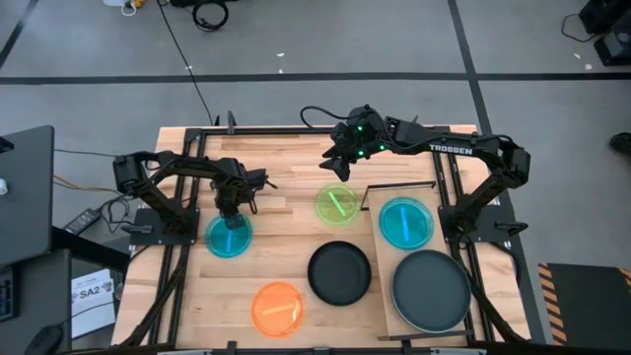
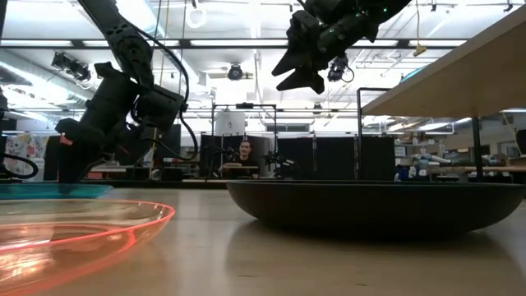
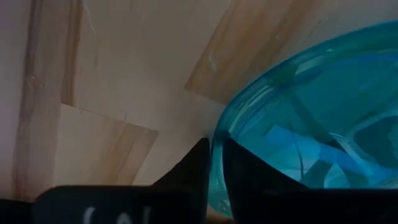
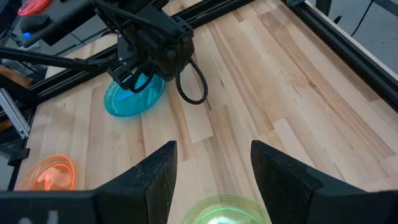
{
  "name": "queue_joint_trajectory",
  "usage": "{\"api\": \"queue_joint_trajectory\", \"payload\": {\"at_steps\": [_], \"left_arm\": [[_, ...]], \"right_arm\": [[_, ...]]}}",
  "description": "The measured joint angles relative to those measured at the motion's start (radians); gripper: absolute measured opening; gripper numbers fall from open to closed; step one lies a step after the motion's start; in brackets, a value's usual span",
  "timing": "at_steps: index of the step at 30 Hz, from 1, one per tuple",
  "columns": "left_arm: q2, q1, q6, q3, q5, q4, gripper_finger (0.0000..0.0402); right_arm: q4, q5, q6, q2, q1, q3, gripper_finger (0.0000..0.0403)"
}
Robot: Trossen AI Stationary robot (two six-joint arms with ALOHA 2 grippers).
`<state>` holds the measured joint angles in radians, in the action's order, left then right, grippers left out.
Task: Place and stack plates onto a shelf
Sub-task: Stack the blue plate on top of the blue plate on the shelf
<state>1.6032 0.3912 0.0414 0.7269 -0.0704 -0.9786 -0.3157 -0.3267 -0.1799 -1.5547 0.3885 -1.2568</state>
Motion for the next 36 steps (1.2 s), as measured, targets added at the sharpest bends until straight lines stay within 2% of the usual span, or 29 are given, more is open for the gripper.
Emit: {"api": "queue_joint_trajectory", "payload": {"at_steps": [6, 16, 31, 36], "left_arm": [[0.0, 0.0, -0.001, 0.014, 0.0, -0.006, 0.001], [0.001, 0.0, -0.001, 0.08, 0.003, -0.033, 0.0007], [0.001, 0.0, 0.02, 0.368, 0.004, -0.096, 0.0007], [0.001, 0.001, 0.018, 0.479, 0.037, -0.096, 0.0007]], "right_arm": [[0.0, 0.0, 0.0, 0.0, 0.0, 0.0, 0.021], [0.0, 0.017, 0.0, 0.0, 0.0, 0.0, 0.021], [-0.057, 0.022, -0.051, 0.0, 0.023, 0.0, 0.021], [-0.091, 0.022, -0.063, 0.0, 0.042, 0.0, 0.021]]}}
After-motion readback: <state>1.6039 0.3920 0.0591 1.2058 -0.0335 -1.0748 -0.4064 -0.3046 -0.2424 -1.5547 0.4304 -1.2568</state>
